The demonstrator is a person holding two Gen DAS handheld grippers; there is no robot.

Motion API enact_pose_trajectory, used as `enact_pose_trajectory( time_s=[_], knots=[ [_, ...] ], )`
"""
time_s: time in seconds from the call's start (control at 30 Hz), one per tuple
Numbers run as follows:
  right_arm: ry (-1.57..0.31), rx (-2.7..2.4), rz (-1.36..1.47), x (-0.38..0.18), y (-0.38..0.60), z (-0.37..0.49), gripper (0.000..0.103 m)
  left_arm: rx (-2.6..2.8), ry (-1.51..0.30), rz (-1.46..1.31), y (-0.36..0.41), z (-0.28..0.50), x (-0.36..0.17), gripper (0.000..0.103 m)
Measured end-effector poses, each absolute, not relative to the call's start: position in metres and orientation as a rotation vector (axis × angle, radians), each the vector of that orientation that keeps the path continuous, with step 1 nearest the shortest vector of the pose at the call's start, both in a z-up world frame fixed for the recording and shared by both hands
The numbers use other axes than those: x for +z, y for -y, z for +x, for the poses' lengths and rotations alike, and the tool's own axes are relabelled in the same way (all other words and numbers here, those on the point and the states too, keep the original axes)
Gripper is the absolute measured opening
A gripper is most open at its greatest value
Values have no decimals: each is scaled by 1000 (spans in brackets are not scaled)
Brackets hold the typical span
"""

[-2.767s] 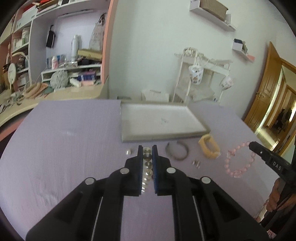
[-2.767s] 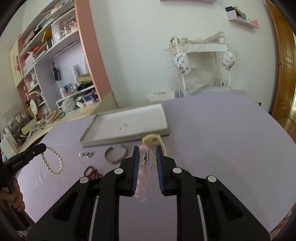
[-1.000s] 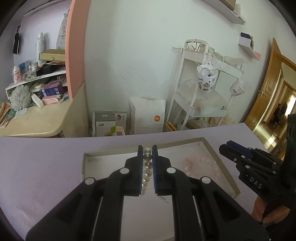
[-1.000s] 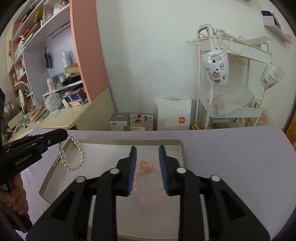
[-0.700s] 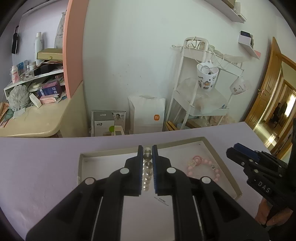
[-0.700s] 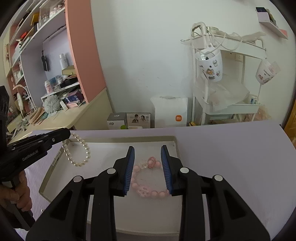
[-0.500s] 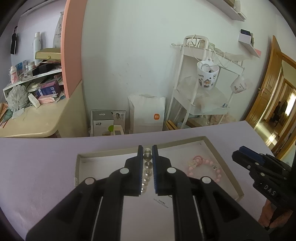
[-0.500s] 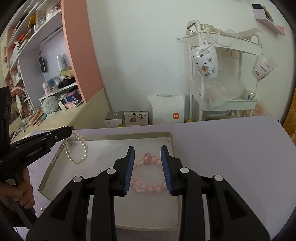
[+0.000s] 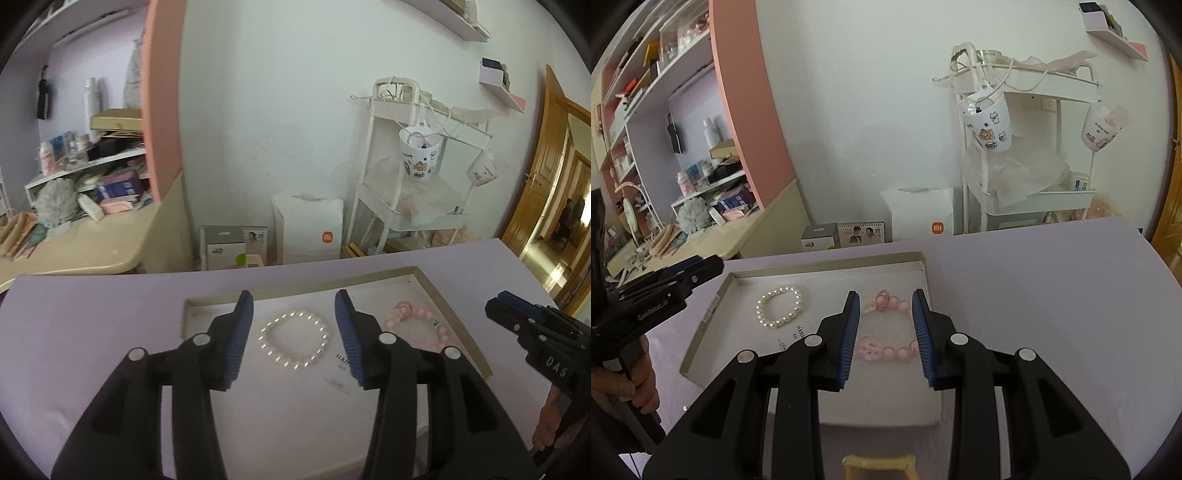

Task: Organize jewelry
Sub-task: 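Open the left tool over the tray while the right tool releases the pink bracelet there, then withdraw both tools from the tray back toward the remaining jewelry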

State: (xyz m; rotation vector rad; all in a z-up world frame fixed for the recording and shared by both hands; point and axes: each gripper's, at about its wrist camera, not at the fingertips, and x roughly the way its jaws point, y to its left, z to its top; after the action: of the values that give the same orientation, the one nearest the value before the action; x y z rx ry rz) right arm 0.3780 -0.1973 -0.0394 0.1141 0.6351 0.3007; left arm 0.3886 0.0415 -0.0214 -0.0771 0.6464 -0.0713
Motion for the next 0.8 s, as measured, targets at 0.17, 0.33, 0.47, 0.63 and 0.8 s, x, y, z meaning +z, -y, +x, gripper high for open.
enact_pose_trajectory(
  time_s=[0.17, 0.33, 0.47, 0.63, 0.8],
  knots=[
    [-614, 316, 125, -32, 199, 353, 31, -23, -623, -79, -50, 354, -10, 53],
    [-597, 332, 126, -30, 202, 315, 33, 12, -590, -98, -57, 312, 1, 61],
    [-603, 348, 130, -38, 204, 279, 40, 35, -572, -105, -61, 270, 1, 65],
    [-646, 367, 141, -59, 199, 228, 40, 64, -560, -110, -66, 217, -7, 69],
    [-692, 401, 107, -80, 188, 184, 40, 102, -578, -124, -72, 169, -22, 70]
  ],
)
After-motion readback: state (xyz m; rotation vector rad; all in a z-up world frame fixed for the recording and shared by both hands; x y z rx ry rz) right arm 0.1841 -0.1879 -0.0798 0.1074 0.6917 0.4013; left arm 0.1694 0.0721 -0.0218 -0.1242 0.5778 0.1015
